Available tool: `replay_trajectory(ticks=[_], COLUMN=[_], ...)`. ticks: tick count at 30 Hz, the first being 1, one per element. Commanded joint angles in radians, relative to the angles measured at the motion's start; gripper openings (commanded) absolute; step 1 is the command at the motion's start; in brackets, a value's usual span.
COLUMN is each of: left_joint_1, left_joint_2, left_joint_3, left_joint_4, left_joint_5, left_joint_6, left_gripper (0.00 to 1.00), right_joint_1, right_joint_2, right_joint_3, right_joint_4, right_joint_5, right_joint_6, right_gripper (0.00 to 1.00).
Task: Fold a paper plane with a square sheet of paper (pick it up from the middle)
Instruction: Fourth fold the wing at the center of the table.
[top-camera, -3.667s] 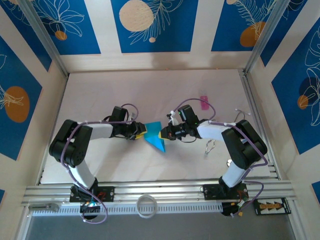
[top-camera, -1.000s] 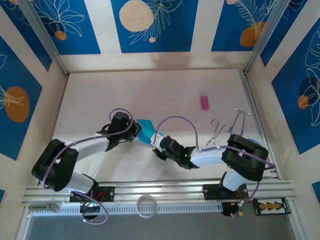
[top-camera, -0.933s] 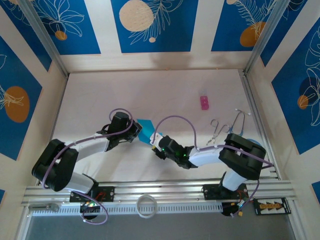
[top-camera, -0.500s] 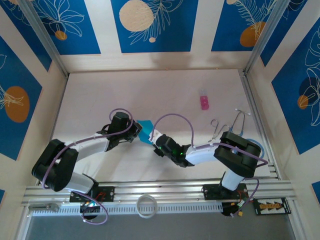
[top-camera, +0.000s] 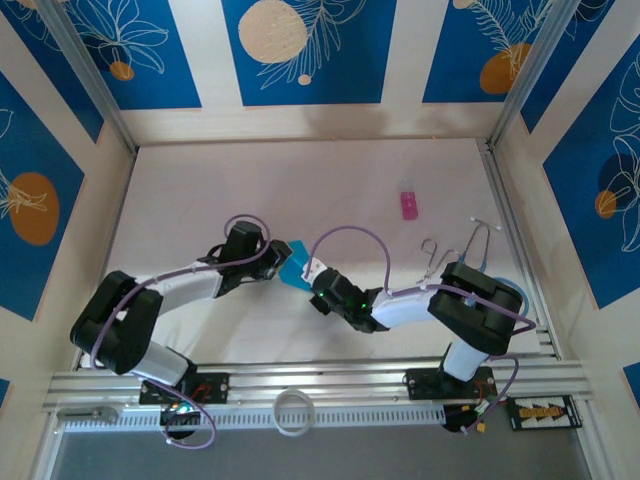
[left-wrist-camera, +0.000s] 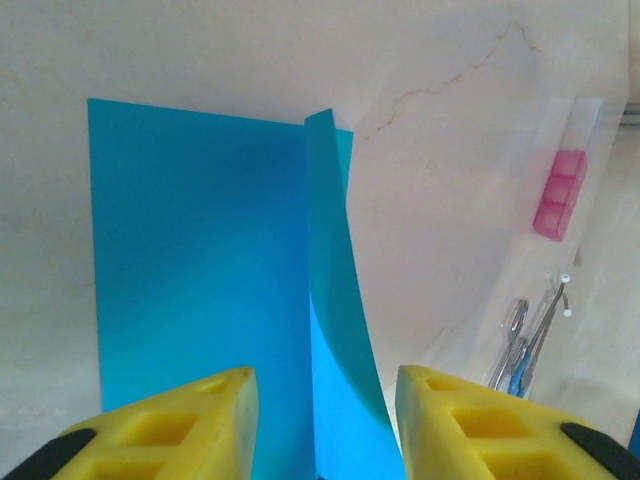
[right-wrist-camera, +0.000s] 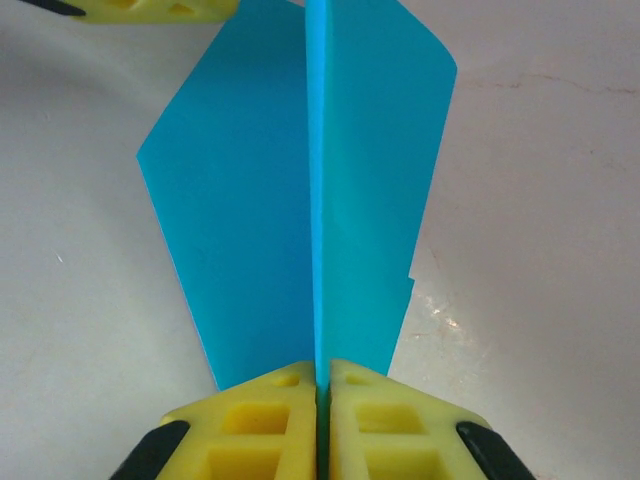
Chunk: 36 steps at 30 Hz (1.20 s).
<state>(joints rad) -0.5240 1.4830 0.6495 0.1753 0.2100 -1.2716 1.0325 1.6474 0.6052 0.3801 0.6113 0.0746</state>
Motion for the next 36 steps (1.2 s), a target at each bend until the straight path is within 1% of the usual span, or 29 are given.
replay_trajectory(ticks=[1, 3, 5, 10, 12, 16, 24, 34, 36], left_joint_1=[0.021, 0.028, 0.036, 0.051, 0.055, 0.056, 0.056, 0.056, 0.056], left_joint_2=[0.029, 0.042, 0.052, 0.053, 0.052, 0.047, 0.042, 0.042, 0.042], left_joint_3=[0.04, 0.048, 0.053, 0.053, 0.052, 0.05, 0.05, 0.053, 0.052], left_joint_4=[-0.032, -0.032, -0.032, -0.043, -0.043, -0.045, -0.04, -0.03, -0.027], left_joint_5=[0.048, 0.061, 0.071, 0.071, 0.071, 0.074, 0.078, 0.087, 0.089], left_joint_6=[0.041, 0.046, 0.054, 0.054, 0.053, 0.054, 0.054, 0.054, 0.053], left_gripper=[0.42, 0.43, 0.4, 0.24, 0.21, 0.18, 0.18, 0.12, 0.09], right_joint_1=[-0.014, -0.019, -0.025, -0.037, -0.043, -0.05, -0.059, -0.061, -0.062], right_joint_2=[-0.026, -0.027, -0.031, -0.04, -0.041, -0.043, -0.035, -0.019, -0.019], right_joint_3=[-0.002, -0.007, -0.009, -0.013, -0.012, -0.009, -0.006, 0.018, 0.023], right_joint_4=[0.012, 0.013, 0.013, 0.006, -0.001, -0.018, -0.032, -0.055, -0.059], right_joint_5=[-0.041, -0.055, -0.074, -0.13, -0.144, -0.153, -0.172, -0.16, -0.151], right_joint_6=[0.043, 0.051, 0.056, 0.071, 0.079, 0.089, 0.114, 0.095, 0.094], right_gripper=[0.11, 0.11, 0.11, 0.12, 0.13, 0.14, 0.13, 0.21, 0.21])
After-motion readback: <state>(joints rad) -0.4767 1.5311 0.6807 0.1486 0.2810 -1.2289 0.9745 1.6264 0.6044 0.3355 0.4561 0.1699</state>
